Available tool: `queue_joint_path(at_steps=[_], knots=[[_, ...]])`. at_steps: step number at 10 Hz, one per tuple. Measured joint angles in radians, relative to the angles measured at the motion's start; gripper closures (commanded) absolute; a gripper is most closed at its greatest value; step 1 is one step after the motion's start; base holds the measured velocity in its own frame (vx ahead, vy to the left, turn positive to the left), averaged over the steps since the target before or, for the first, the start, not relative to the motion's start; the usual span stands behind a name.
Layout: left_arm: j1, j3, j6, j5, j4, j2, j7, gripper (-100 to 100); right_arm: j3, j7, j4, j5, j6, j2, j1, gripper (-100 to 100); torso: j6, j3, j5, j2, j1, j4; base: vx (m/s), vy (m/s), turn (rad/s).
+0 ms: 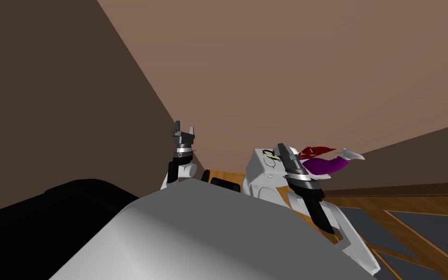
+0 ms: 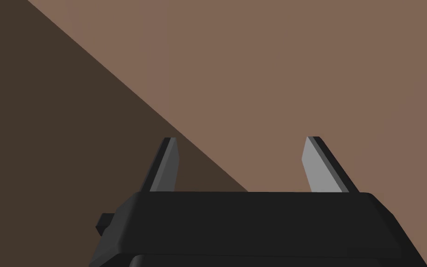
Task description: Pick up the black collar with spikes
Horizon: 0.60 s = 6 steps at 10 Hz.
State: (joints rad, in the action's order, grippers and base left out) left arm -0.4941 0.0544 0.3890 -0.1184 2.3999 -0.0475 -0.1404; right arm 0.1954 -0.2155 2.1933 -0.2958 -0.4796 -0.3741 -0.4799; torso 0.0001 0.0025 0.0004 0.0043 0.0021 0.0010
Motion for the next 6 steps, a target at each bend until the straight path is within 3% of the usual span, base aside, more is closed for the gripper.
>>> queue_joint_path(at_steps=[6], knots=[[0.0,0.0,0.0,0.0,0.0,0.0,0.0,0,0.051,-0.136,-0.073,-0.156,0.007,-0.138,-0.007,-100,0.0,-0.001,0.0,-0.003,0.0,0.0,-0.031,0.029,-0.013]])
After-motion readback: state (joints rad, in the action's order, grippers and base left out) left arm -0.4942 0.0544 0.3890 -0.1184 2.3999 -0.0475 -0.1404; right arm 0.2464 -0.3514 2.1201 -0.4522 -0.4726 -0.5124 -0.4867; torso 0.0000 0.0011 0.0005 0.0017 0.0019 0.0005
